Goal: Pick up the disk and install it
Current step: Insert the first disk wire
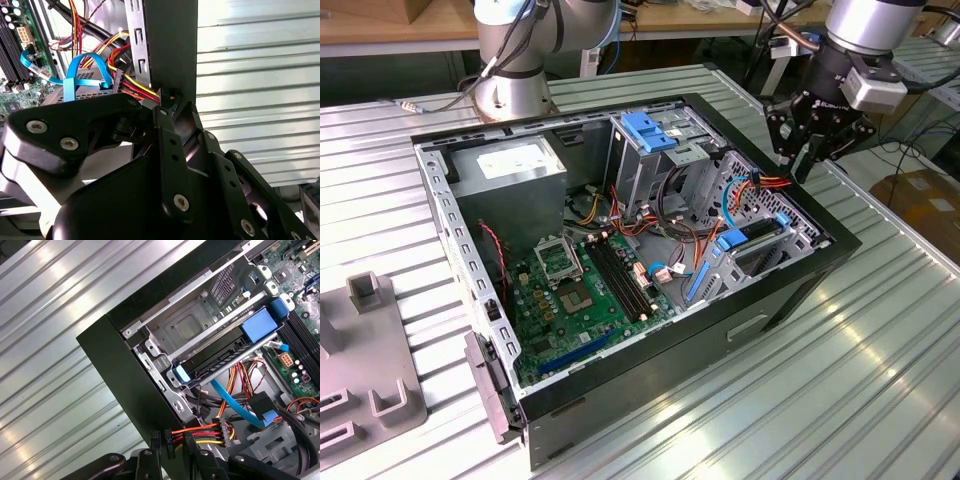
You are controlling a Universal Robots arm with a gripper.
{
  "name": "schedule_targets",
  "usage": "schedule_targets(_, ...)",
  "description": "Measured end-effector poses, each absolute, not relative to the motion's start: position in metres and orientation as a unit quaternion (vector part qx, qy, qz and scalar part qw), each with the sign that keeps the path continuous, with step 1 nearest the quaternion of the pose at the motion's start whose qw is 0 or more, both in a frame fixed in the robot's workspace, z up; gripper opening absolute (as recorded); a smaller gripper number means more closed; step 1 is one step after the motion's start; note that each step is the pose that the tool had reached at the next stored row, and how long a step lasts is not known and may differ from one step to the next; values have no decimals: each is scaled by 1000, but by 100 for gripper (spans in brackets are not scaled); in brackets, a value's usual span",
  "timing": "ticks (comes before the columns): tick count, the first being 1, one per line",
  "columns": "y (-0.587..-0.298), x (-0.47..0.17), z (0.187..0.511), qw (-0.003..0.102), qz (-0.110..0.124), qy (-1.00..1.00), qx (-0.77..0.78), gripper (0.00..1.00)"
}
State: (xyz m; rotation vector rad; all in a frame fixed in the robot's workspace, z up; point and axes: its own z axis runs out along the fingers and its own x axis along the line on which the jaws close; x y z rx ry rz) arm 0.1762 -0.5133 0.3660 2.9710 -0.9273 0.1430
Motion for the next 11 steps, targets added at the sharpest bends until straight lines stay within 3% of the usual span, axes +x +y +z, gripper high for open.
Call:
schedule_targets(4, -513, 176, 365, 13, 46, -296, 954, 30)
schedule_targets(6, -513, 176, 365, 13, 46, -296, 954, 17)
schedule_targets(11, -513, 176, 371, 13, 46, -296, 954, 16)
